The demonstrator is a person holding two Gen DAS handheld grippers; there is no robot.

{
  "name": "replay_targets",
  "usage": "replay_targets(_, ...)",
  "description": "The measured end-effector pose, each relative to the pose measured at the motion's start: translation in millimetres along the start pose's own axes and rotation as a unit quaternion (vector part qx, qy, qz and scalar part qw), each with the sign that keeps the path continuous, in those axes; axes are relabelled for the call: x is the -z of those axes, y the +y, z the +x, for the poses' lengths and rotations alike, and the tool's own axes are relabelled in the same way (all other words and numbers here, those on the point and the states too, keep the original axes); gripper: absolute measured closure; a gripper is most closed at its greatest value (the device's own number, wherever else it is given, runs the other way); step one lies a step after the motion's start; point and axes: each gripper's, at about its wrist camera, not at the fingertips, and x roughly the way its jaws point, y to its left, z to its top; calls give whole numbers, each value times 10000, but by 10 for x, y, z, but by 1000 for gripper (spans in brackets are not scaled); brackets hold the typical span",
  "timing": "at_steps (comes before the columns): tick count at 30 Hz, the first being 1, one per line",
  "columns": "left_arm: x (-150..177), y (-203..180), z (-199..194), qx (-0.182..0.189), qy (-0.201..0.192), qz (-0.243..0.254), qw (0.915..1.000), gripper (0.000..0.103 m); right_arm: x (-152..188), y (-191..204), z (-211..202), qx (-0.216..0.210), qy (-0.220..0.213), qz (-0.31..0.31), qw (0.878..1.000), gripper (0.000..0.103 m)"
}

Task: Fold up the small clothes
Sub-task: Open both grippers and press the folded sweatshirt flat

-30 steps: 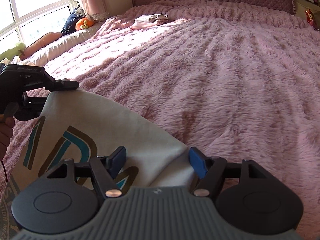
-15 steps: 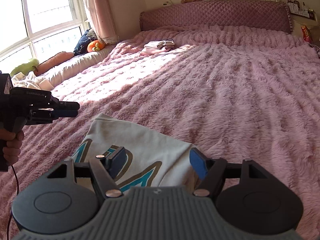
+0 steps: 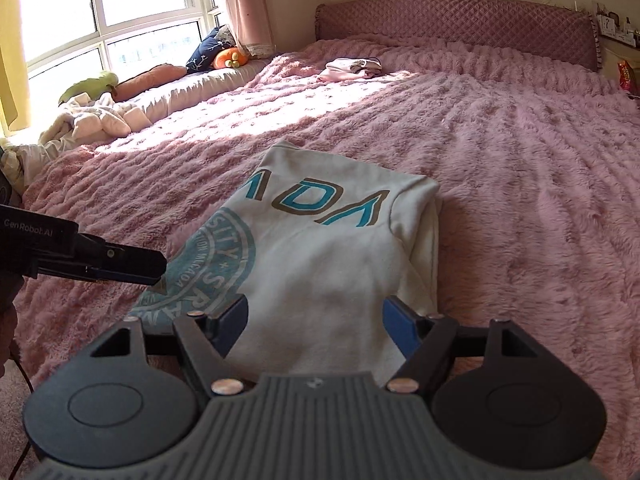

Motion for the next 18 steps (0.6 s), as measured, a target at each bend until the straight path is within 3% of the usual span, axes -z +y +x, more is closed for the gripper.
replay_targets(3,56,50,18,38,3,-177,9998,66,46,-14,7,71,31,107,9999,32)
replay_targets(7,151,20,108,-551,176,202,9981,67,58,-72,87,208,174,163,9995,32)
replay_targets(15,199,34,231,-845,333,107,9958,66,188,-137,255,388,483,272,9977,31)
replay_targets(18,149,-116,116,-913,213,101,9955,56,115,-103,184,488,441,474,9967,30)
